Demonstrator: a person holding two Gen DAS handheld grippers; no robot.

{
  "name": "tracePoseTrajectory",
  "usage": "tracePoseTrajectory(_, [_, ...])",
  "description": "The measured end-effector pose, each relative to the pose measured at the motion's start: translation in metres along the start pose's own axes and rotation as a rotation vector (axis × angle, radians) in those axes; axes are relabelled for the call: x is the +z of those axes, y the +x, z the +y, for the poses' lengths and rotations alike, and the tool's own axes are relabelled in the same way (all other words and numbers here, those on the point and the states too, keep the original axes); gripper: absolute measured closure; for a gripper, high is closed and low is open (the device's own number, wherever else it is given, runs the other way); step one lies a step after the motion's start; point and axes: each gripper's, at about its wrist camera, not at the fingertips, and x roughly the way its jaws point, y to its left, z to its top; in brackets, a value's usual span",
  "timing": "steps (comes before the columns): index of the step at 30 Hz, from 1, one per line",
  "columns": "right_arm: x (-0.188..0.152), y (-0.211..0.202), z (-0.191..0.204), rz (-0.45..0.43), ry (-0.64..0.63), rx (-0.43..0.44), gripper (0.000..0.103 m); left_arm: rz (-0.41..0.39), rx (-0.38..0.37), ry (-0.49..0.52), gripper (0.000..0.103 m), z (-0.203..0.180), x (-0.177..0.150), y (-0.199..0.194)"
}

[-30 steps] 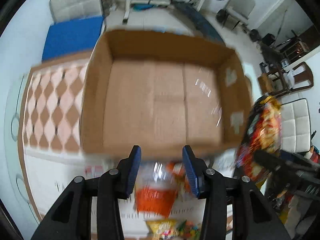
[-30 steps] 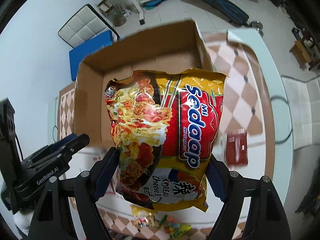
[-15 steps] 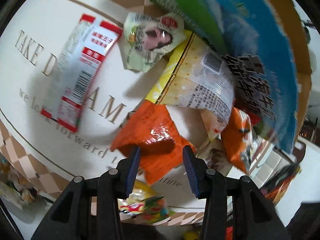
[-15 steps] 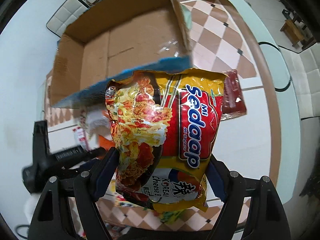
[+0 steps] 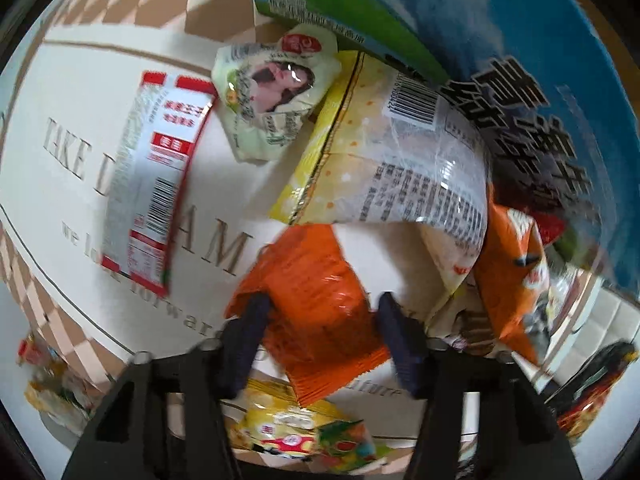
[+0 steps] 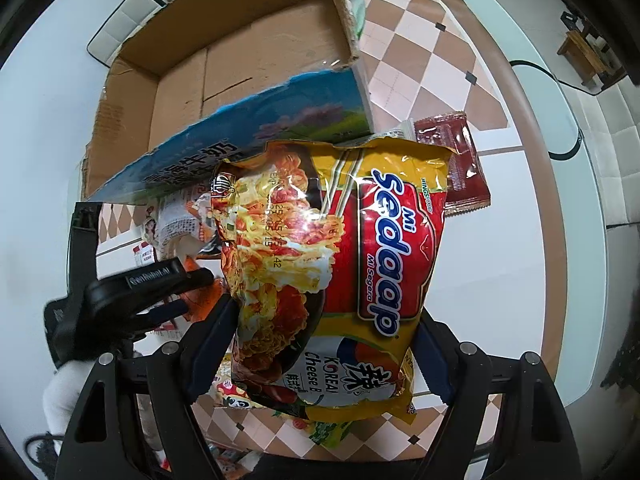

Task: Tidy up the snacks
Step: 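Lift the Sedaap pack with the right tool while the left tool lifts the orange chip bag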

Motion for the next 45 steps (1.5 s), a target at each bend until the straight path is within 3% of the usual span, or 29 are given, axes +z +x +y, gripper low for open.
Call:
tracePoseTrajectory(3, [0.0, -0.002, 0.002, -0.001, -0.009, 0.008, 0.019, -0.016, -0.005, 0.037, 0.067, -0.001, -0.018, -0.001])
tracePoseTrajectory(7, [-0.001, -0.005, 0.003, -0.001, -0.019, 0.016, 0.019, 0.015, 0.001, 0.063, 0.061, 0.012, -0.038, 0.003])
tracePoseTrajectory(10, [-0.001, -0.006, 0.004, 0.001, -0.029, 0.023, 0.019, 0.041, 0.018, 0.032, 0.059, 0.018, -0.042, 0.005])
tracePoseTrajectory(16, [0.0, -0.008, 0.007, 0.007, -0.047, 0.045, 0.019, 0.067, -0.046, -0.038, 0.059, 0.035, -0.046, -0.016])
tracePoseTrajectory(18, [0.001, -0.01, 0.006, 0.001, -0.049, 0.055, 0.019, 0.066, -0.036, -0.048, 0.058, 0.044, -0.046, -0.017])
tracePoseTrajectory(22, [0.001, -0.01, 0.003, -0.002, -0.041, 0.068, 0.019, 0.133, -0.085, -0.135, 0.058, 0.059, -0.045, 0.01])
tracePoseTrajectory(25, [0.001, -0.012, 0.004, -0.004, -0.044, 0.064, 0.019, 0.129, -0.09, -0.174, 0.046, 0.059, -0.042, 0.016])
tracePoseTrajectory(28, [0.0, -0.01, 0.001, -0.006, -0.042, 0.057, 0.019, 0.138, -0.021, -0.149, 0.038, 0.044, -0.029, 0.023])
tracePoseTrajectory(31, [-0.001, -0.007, 0.0, -0.003, -0.038, 0.053, 0.019, 0.104, 0.018, -0.129, 0.038, 0.038, -0.033, 0.023])
tracePoseTrajectory(33, [-0.003, -0.006, 0.001, -0.006, -0.045, 0.046, 0.019, 0.069, 0.019, -0.104, 0.053, 0.029, -0.041, 0.017])
tracePoseTrajectory(35, [-0.002, -0.006, 0.005, -0.01, -0.049, 0.043, 0.019, 0.054, -0.001, -0.063, 0.058, 0.027, -0.048, 0.01])
tracePoseTrajectory(39, [-0.002, -0.006, 0.008, -0.015, -0.053, 0.044, 0.019, 0.012, 0.0, 0.017, 0.06, 0.022, -0.073, -0.007])
tracePoseTrajectory(45, [-0.002, -0.022, 0.016, -0.019, -0.093, 0.074, 0.019, -0.089, -0.059, 0.086, 0.06, 0.017, -0.103, -0.082])
